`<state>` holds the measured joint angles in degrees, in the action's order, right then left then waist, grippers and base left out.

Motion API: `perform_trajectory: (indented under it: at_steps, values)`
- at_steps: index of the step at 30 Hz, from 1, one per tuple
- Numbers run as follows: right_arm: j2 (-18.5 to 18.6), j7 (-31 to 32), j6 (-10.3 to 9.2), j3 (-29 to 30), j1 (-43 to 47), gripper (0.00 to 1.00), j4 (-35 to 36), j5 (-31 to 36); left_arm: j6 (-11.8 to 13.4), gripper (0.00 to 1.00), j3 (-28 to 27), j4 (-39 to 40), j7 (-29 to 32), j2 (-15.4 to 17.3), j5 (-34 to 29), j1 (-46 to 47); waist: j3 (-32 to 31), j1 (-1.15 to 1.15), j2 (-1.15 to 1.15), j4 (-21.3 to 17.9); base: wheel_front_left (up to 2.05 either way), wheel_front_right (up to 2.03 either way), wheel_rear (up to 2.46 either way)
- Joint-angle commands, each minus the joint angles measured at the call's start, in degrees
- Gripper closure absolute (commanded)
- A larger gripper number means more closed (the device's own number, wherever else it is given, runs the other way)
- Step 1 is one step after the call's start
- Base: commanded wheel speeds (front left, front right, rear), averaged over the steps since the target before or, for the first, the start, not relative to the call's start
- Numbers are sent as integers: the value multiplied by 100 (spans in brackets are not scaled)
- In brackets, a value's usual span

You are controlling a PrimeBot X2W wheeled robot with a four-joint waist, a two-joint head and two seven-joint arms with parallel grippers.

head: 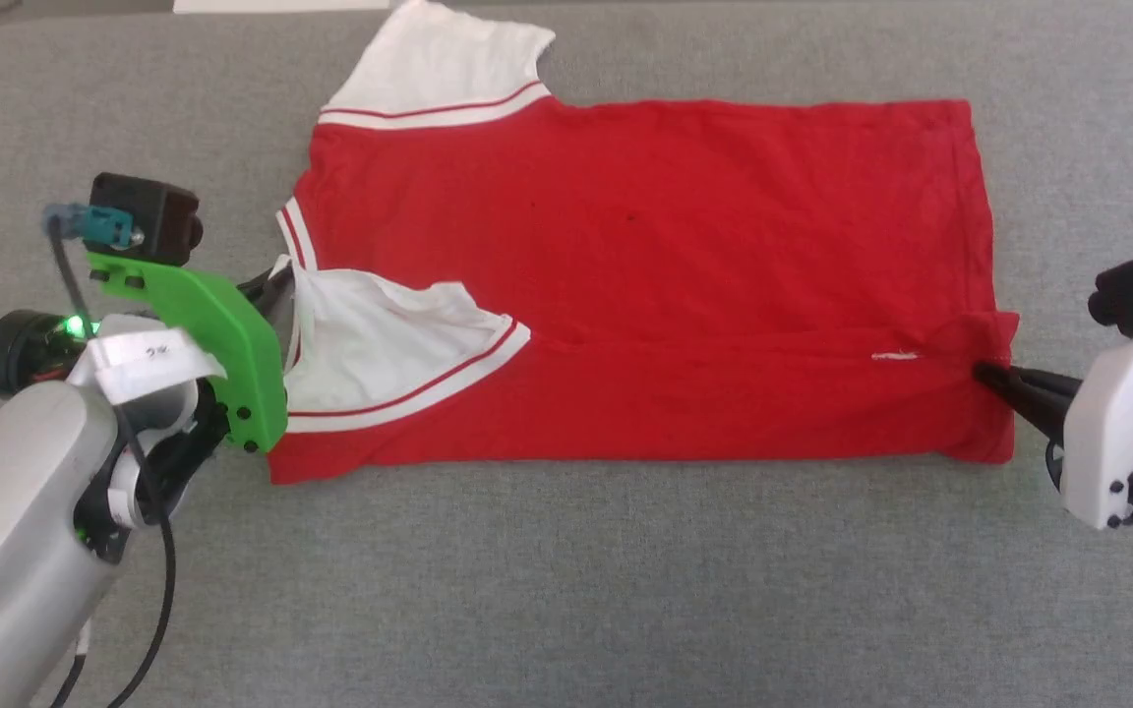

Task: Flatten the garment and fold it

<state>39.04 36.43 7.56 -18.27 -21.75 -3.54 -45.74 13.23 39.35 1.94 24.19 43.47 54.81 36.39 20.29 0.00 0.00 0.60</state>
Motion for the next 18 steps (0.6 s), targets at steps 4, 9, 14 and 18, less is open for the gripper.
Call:
perform_trajectory:
  at_steps: [4,9,14,18]
  values:
    - [-104,131,-8,2,-248,100,-167,279,-172,100,134,-414,3,-165,-201,312,230,0,0,-18,0,0,0]
    - [-194,223,-8,-72,-379,100,-385,529,-254,52,310,-917,-23,-421,-352,500,296,0,0,3,0,0,0]
    - [-279,297,-8,-81,-392,0,-515,722,-291,0,409,-1277,-162,-654,-444,576,130,0,0,44,0,0,0]
    - [-315,462,-8,-30,-285,0,-448,771,-256,0,386,-1338,-321,-742,-403,467,-168,0,0,69,0,0,0]
